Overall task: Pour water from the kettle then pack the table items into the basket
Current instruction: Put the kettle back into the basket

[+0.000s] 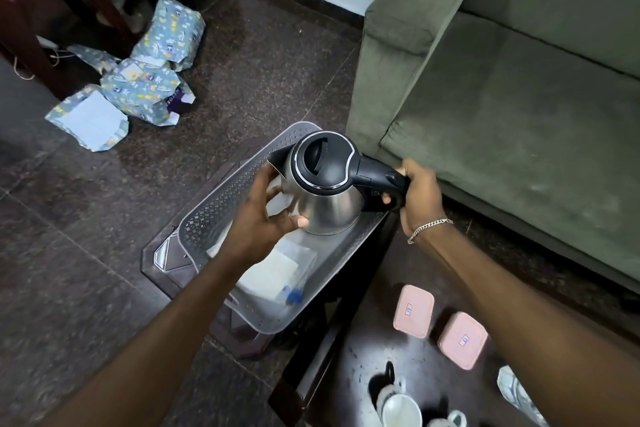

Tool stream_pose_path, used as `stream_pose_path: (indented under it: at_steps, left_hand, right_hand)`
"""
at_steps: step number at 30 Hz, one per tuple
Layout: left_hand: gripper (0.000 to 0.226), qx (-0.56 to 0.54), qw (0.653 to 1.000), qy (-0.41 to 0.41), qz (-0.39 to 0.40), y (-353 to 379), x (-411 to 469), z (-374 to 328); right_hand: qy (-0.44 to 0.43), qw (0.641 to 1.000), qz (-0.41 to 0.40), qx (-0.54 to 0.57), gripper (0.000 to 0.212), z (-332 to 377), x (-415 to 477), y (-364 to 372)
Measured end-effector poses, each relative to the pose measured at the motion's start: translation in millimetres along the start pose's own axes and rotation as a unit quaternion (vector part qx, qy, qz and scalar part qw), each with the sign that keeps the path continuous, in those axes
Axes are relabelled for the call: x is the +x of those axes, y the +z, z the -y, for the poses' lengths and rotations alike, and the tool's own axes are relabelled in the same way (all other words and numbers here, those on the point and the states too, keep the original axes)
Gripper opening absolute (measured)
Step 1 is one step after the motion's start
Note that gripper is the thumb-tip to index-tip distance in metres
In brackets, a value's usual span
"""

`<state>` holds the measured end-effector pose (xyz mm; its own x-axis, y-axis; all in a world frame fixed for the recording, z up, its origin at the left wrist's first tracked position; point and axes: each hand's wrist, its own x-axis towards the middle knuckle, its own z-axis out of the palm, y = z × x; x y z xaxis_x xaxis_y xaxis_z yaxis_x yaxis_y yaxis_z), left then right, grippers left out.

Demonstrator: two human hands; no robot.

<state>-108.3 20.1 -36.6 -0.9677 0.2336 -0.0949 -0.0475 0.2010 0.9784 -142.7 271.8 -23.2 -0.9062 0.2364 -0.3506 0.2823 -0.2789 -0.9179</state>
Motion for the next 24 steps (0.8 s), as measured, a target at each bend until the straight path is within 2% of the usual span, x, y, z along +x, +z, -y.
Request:
stream_pose_path:
  at_steps: [5,7,10,12,14,15,16,18,20,22,24]
  left_hand:
    - [0.104,0.013,1.000,-0.024,-0.011,-6,0,10]
    - [0.104,0.017,0.998,-0.058,-0.019,-9,-4,14]
    - [0.098,0.085,0.993,-0.076,-0.038,-13,-12,24]
    - [0.089,0.135,0.988,-0.061,-0.046,-20,-22,31]
    - [0.080,0.171,0.981,-0.066,-0.057,-29,-31,40]
    - [0.077,0.187,0.978,-0.073,-0.058,-33,-35,43]
    - [0.076,0.202,0.974,-0.082,-0.056,-36,-37,46]
    - [0.077,0.238,0.964,-0.104,-0.050,-38,-38,47]
    - [0.083,0.278,0.951,-0.130,-0.047,-39,-38,46]
    - [0.091,0.295,0.944,-0.137,-0.051,-44,-38,48]
    - [0.092,0.301,0.942,-0.138,-0.059,-51,-40,49]
  right_hand:
    - [-0.012,1.000,0.016,-0.021,0.042,-6,6,-5]
    - [-0.021,0.998,0.015,-0.053,0.042,-7,6,-5]
    - [-0.055,0.992,-0.012,-0.110,0.035,-1,-1,-5]
    - [-0.151,0.960,-0.073,-0.223,0.023,5,-11,-6]
    - [-0.267,0.891,-0.167,-0.328,0.012,12,-26,-9]
    - [-0.313,0.866,-0.190,-0.340,0.010,16,-40,-7]
    - [-0.347,0.857,-0.187,-0.331,0.012,17,-56,-1]
    - [-0.379,0.868,-0.110,-0.301,0.014,11,-88,17]
    - [-0.369,0.872,-0.003,-0.322,0.018,-11,-115,38]
    - [-0.336,0.850,0.091,-0.395,0.019,-41,-132,58]
    - [-0.284,0.818,0.150,-0.477,0.014,-71,-137,76]
